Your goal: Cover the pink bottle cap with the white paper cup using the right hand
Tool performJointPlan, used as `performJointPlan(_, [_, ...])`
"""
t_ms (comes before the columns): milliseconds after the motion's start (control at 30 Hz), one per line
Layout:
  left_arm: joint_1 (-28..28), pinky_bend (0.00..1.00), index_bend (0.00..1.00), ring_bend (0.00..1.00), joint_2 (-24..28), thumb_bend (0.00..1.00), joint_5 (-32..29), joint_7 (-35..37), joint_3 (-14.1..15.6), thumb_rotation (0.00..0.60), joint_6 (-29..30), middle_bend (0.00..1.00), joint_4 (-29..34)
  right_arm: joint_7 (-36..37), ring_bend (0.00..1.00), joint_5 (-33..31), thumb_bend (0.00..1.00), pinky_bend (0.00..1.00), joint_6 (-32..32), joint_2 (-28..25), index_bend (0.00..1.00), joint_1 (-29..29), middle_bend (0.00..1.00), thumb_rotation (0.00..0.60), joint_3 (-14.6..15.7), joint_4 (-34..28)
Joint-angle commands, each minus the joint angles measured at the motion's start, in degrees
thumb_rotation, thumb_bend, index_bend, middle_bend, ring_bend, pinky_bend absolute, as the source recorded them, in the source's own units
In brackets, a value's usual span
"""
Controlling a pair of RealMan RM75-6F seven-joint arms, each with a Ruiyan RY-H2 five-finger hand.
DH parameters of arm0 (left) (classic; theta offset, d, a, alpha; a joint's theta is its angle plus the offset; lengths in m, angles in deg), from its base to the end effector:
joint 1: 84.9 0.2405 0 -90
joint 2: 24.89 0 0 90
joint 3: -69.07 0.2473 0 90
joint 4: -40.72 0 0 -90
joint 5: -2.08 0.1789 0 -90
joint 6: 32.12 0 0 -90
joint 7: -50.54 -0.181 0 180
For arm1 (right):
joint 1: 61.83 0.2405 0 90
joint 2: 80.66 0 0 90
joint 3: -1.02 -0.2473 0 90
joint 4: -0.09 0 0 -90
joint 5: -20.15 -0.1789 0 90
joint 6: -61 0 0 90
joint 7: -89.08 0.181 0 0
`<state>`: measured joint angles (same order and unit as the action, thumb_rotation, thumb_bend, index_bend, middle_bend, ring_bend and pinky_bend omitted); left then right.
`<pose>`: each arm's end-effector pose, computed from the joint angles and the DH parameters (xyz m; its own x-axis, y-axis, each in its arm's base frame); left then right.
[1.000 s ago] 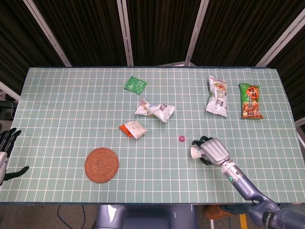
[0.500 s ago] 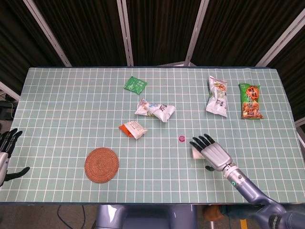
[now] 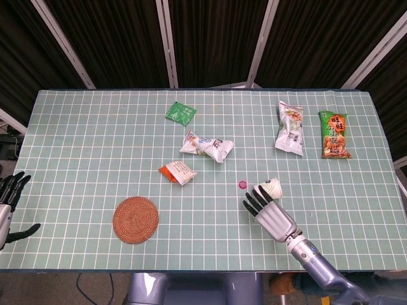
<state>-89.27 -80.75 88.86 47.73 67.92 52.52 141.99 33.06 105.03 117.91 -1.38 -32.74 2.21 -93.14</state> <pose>-0.2732 0.2052 0.2058 0.4323 0.0433 0.9007 0.9017 -0.0202 -0.4318 -0.1856 -0.2694 0.0099 0.9329 0.0745 0.3523 -0.2379 -0.6069 0.7583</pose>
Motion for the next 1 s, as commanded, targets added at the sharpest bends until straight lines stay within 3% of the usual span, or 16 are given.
performJointPlan(33, [-0.1, 0.0, 0.0, 0.0, 0.0, 0.0, -0.3, 0.1, -0.1, 0.6, -0.1, 0.0, -0.2, -7.1, 0.0, -1.5, 0.11, 0.0, -0.7, 3.6, 0.0, 1.8, 0.0, 0.6, -1.3, 3.1])
performJointPlan(433, [-0.5, 0.0, 0.0, 0.0, -0.4, 0.0, -1.8, -0.3, -0.5, 0.6, -1.1, 0.0, -0.7, -16.2, 0.0, 0.0, 0.12, 0.03, -0.2, 9.2, 0.0, 5.3, 0.0, 0.6, -2.4, 13.1])
performJointPlan(633, [-0.7, 0.0, 0.0, 0.0, -0.5, 0.0, -2.3, -0.5, -0.6, 0.6, -1.6, 0.0, -0.7, -20.0, 0.0, -1.2, 0.12, 0.18, 0.1, 12.0, 0.0, 5.8, 0.0, 0.6, -3.1, 17.9])
performJointPlan(1000, [-0.8, 0.0, 0.0, 0.0, -0.3, 0.0, -2.5, -0.1, -0.7, 0.6, -1.8, 0.0, -0.7, -24.7, 0.0, -3.7, 0.14, 0.4, -0.1, 14.3, 0.0, 6.1, 0.03, 0.6, -3.0, 20.1])
